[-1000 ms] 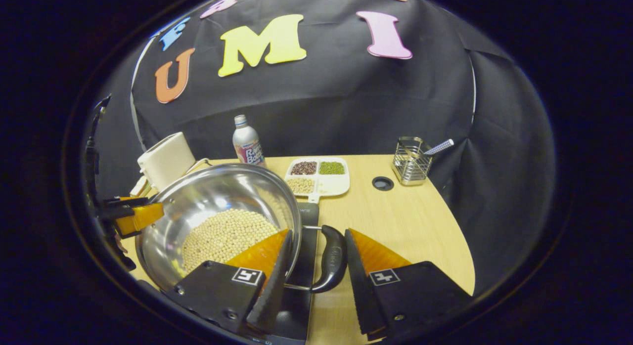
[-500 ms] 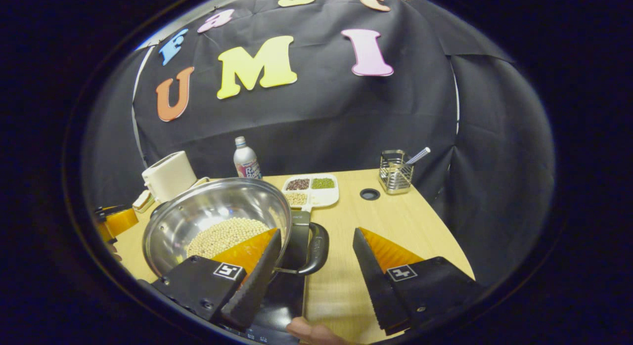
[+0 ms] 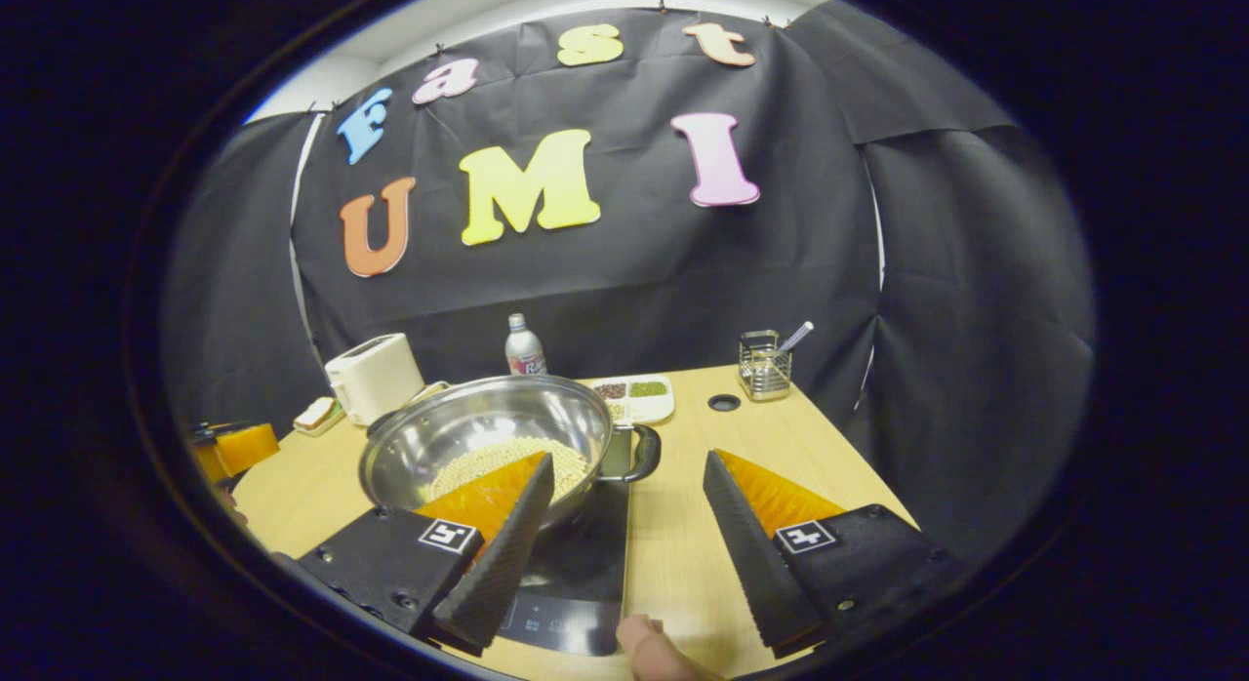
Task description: First push the handle of the pot to place it horizontally, then grasp the pot with both hands and set it on the induction cooktop.
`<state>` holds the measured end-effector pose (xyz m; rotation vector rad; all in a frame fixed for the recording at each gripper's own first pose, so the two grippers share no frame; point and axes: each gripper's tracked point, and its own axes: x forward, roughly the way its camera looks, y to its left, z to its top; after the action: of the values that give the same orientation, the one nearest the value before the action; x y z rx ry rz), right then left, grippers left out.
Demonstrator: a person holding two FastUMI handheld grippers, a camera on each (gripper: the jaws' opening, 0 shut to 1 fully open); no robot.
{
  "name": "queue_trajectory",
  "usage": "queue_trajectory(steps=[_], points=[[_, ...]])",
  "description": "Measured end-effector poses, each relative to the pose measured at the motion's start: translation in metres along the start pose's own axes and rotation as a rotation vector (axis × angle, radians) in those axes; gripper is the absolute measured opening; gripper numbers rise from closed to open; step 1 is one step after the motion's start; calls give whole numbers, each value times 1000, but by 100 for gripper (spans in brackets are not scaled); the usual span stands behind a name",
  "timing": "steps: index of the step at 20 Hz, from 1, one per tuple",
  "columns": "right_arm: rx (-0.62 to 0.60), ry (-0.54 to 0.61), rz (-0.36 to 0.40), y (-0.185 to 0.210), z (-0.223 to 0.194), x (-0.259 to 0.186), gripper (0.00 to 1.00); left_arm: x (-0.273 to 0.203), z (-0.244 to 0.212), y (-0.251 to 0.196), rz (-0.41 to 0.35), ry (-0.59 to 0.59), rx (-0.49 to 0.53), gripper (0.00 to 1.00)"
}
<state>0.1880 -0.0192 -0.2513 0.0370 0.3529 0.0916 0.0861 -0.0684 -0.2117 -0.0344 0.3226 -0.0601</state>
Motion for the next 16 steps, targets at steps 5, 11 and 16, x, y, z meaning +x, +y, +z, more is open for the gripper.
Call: queue_trajectory(steps=[5, 11, 16], points=[[-13, -55, -1, 7, 10, -63, 96, -47, 7, 8, 19, -76, 17, 95], [-9, -101, -16, 19, 19, -126, 97, -101, 38, 35, 62, -202, -24, 95], [-11, -149, -48, 16, 30, -177, 98, -139, 55, 42, 47, -241, -10, 94]])
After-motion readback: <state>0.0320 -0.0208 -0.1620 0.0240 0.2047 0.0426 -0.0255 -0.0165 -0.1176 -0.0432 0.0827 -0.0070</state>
